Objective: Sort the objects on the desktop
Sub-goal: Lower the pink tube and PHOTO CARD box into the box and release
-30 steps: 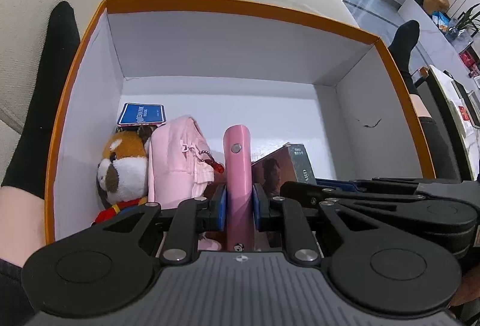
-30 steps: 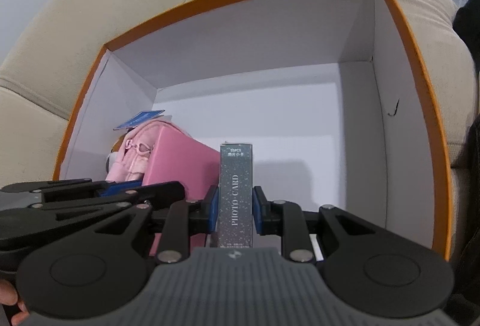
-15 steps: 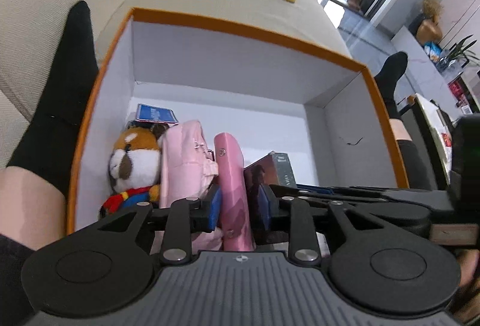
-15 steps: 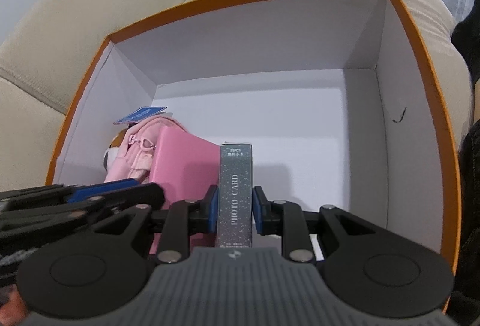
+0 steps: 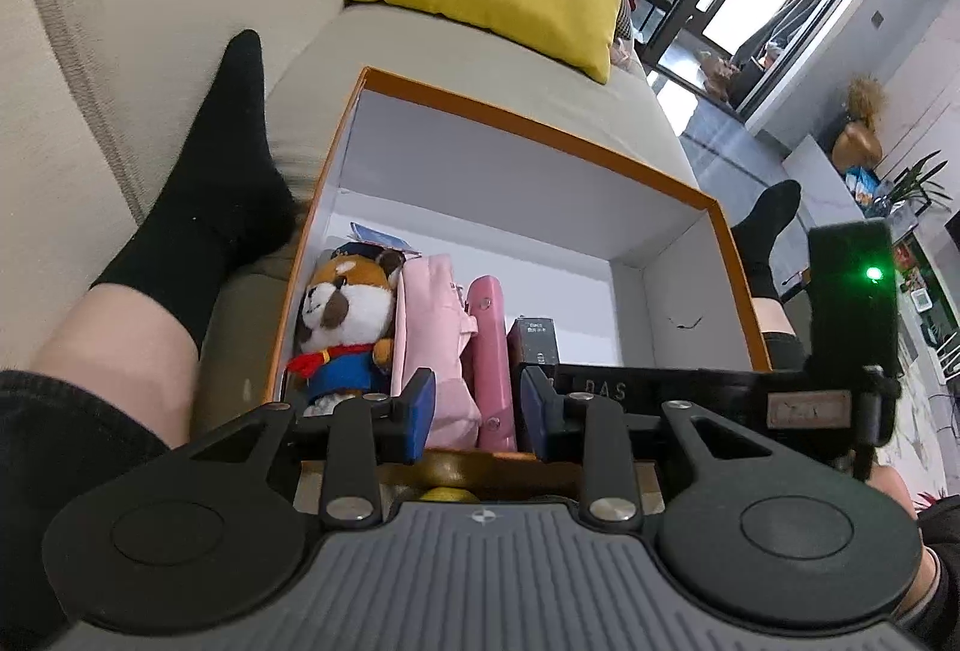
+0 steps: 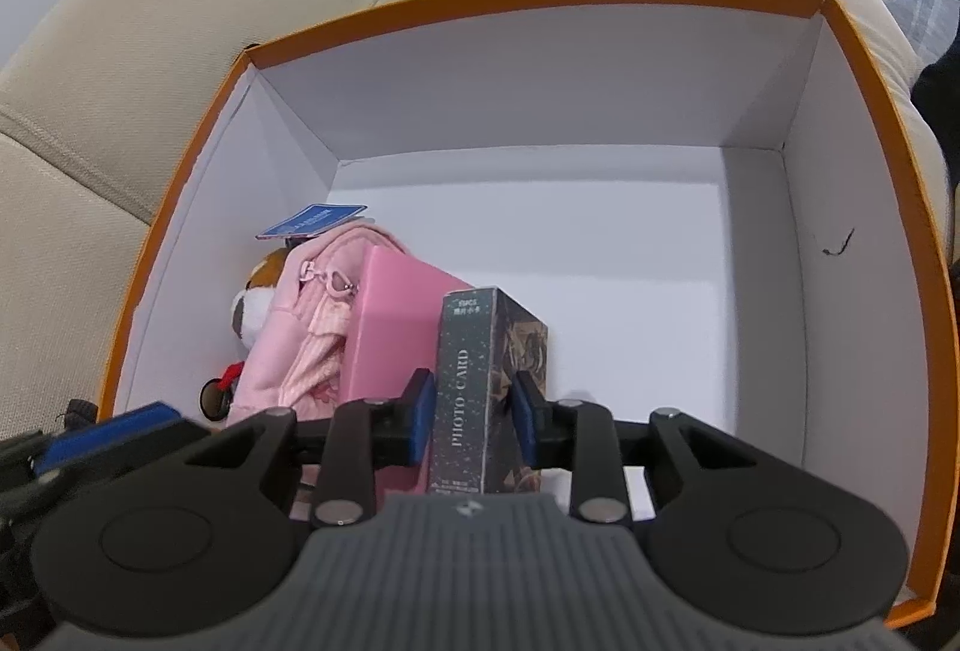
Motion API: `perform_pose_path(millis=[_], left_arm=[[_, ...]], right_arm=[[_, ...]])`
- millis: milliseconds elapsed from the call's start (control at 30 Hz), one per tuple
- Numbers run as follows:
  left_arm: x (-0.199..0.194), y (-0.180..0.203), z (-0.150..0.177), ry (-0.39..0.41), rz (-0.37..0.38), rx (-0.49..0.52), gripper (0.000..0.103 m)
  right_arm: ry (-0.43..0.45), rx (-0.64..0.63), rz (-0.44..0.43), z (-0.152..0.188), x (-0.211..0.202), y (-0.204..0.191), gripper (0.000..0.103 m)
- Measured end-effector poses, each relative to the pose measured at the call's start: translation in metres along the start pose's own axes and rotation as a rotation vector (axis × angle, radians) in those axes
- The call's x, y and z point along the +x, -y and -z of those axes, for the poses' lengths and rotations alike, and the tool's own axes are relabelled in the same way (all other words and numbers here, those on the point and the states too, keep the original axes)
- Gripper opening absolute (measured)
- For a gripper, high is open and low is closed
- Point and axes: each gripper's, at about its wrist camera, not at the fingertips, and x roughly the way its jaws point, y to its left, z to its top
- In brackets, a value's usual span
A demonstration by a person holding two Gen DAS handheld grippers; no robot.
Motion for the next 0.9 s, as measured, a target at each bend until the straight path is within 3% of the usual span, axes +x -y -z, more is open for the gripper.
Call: perform_pose_path(millis=[233,333,500,567,900], left_arm=[[-0.013,-0.005,0.011,0.032,0.011,-0.026,0.04],[-0.019,-0.005,0.012,0.045,0.014,-0.039,0.048],[-0.025,-0.004,0.015,0.059,0.016,-0.043,0.048],[-0.025,-0.004,0.016,0.061,0.017,-0.045,0.048],[-0.035,-0.002,0.021,0.069,0.032,-0.059,0.048]], right_arm=[[0.013,-0.001,-0.011,0.003,-0.009,0.0,0.037],[0.017,-0.002,0.001,0.005,-0.011,0.003,0.036],[0.024,0.001,-0.003,0.009,-0.014,0.004,0.031],[0.027,-0.022,0.007,0.01,-0.014,0.002,0.023],[0.026,-0.028,0.003,0.011,-0.015,0.004,0.024]])
